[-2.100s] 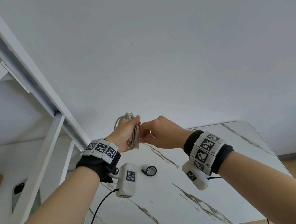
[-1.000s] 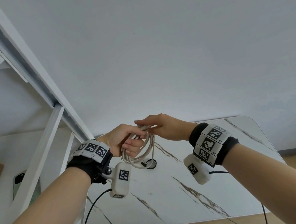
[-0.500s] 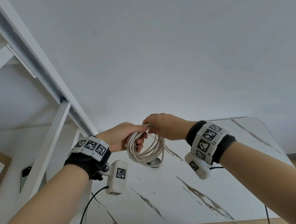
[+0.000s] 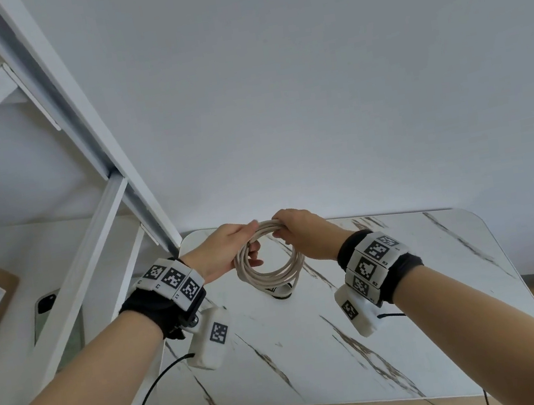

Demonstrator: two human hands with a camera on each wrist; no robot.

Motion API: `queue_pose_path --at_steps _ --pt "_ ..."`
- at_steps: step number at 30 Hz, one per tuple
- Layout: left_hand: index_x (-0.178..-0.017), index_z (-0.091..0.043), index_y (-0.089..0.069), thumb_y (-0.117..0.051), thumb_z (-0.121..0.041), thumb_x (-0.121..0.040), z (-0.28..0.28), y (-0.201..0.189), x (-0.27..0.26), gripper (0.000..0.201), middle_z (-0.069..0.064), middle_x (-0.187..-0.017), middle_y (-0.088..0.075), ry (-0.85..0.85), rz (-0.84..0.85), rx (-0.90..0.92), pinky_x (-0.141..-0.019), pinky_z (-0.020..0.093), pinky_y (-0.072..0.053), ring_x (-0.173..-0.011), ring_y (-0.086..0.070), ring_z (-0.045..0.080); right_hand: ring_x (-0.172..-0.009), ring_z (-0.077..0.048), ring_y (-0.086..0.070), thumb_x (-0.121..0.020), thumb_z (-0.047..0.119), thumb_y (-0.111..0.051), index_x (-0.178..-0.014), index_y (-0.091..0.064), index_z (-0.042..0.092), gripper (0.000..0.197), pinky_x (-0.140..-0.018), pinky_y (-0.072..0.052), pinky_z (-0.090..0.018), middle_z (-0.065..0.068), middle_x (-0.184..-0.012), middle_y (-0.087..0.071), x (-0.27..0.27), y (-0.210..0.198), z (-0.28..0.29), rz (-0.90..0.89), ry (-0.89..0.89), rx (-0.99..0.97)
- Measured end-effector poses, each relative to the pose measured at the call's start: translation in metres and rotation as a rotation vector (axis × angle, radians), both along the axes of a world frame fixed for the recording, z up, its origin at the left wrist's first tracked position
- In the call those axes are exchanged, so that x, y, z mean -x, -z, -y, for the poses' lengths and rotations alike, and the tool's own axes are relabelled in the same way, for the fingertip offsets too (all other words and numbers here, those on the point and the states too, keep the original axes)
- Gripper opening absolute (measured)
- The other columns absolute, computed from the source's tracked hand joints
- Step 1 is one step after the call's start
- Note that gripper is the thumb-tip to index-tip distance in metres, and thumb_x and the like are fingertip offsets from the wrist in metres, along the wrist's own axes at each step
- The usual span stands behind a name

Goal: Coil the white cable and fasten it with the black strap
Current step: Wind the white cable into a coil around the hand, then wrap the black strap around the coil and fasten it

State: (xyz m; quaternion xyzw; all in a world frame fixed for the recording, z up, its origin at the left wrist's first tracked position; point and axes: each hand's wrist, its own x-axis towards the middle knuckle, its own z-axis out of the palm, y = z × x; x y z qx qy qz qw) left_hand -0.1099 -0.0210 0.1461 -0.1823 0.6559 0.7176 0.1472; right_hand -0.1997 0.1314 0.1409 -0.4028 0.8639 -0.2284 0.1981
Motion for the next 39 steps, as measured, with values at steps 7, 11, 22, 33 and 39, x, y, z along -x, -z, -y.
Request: queue_pose_path --at_steps 7,11,22,33,39 --pt "-0.094 0.000 -0.060 -0.037 -0.025 -0.101 0.017 0.033 -0.002 0.035 0.003 -0.062 -0.040 -0.001 0.090 -0.061 -0.066 0.028 -0.053 -0.056 -0.043 0.016 -0.085 -0.021 -0.059 -0.089 0.024 -0.059 -0.106 -0.060 0.010 0.022 -0.078 -0.048 -0.034 -0.005 -0.094 -0.066 0.001 0.030 0.009 0.191 0.056 0.076" --pt "-0.094 0.000 -0.062 -0.040 -0.025 -0.100 0.038 0.065 -0.010 0.034 0.001 -0.058 -0.042 -0.092 0.145 -0.095 -0.065 0.027 -0.052 -0.052 -0.044 0.013 -0.098 -0.017 -0.060 -0.084 0.031 -0.067 -0.127 -0.047 0.014 0.051 -0.090 -0.049 -0.031 -0.001 -0.108 -0.062 0.002 0.060 0.014 0.305 0.147 0.036" --pt "-0.078 -0.004 -0.052 -0.043 -0.013 -0.098 0.069 0.141 -0.044 0.024 0.002 -0.051 -0.041 -0.297 0.290 -0.192 -0.063 0.030 -0.041 -0.047 -0.042 0.014 -0.092 -0.024 -0.062 -0.082 0.027 -0.066 -0.101 -0.061 0.017 0.022 -0.078 -0.052 -0.034 -0.003 -0.102 -0.067 -0.013 0.154 0.034 0.301 0.219 -0.363" --pt "-0.078 -0.003 -0.057 -0.042 -0.008 -0.097 0.065 0.156 -0.044 0.025 -0.001 -0.048 -0.042 -0.373 0.304 -0.241 -0.058 0.029 -0.036 -0.046 -0.041 0.012 -0.090 -0.030 -0.061 -0.088 0.011 -0.054 -0.104 -0.056 0.012 0.016 -0.066 -0.044 -0.032 -0.009 -0.102 -0.063 -0.021 0.177 0.042 0.062 0.163 -0.529" --pt "-0.101 -0.006 -0.066 -0.041 -0.010 -0.098 0.061 0.152 -0.042 0.025 -0.004 -0.049 -0.045 -0.350 0.260 -0.273 -0.051 0.022 -0.036 -0.044 -0.044 0.008 -0.074 -0.028 -0.057 -0.092 0.012 -0.046 -0.099 -0.060 0.009 0.016 -0.061 -0.043 -0.033 -0.008 -0.084 -0.060 -0.024 0.171 0.039 0.059 0.163 -0.580"
